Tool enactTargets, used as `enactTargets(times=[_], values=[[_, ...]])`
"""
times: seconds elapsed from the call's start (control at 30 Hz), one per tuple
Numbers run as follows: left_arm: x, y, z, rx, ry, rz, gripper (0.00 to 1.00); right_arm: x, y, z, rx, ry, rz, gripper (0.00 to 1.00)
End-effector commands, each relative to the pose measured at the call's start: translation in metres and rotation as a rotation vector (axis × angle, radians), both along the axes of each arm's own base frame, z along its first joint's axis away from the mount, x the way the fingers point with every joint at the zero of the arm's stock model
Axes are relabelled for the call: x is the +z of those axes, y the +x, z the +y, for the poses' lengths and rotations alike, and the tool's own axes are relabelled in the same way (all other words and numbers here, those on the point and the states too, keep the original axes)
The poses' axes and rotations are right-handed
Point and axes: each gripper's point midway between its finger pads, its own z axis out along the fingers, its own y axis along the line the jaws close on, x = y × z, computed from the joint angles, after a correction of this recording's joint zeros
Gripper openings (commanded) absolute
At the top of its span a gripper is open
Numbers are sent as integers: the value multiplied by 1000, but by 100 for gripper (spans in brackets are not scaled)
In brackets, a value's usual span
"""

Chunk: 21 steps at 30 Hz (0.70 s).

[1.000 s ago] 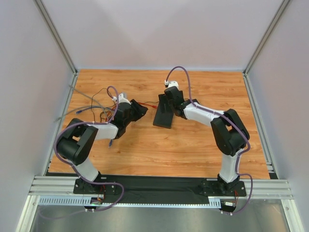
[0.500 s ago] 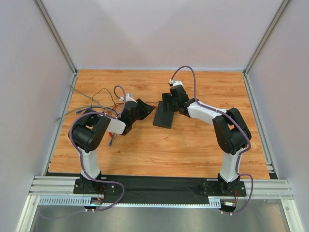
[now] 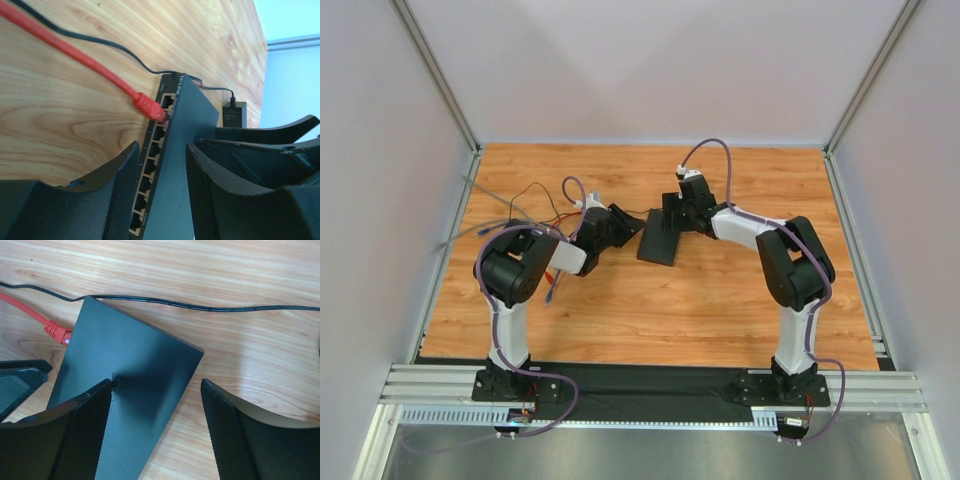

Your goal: Pull the plug from the switch port

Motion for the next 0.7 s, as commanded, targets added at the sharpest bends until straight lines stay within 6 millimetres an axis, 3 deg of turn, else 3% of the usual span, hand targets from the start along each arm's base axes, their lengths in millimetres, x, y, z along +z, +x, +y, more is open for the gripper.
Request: enactTargets(times=[0.0,0.33,0.67], values=[[14,9,-6,9,-47,-38,49,6,9,9,6,20,-15,70],[-2,11,-9,49,-104,40,49,-10,11,0,-35,-42,32,57],[-12,16,-3,101,-159,78,49,-24,8,-1,-32,-62,79,55]])
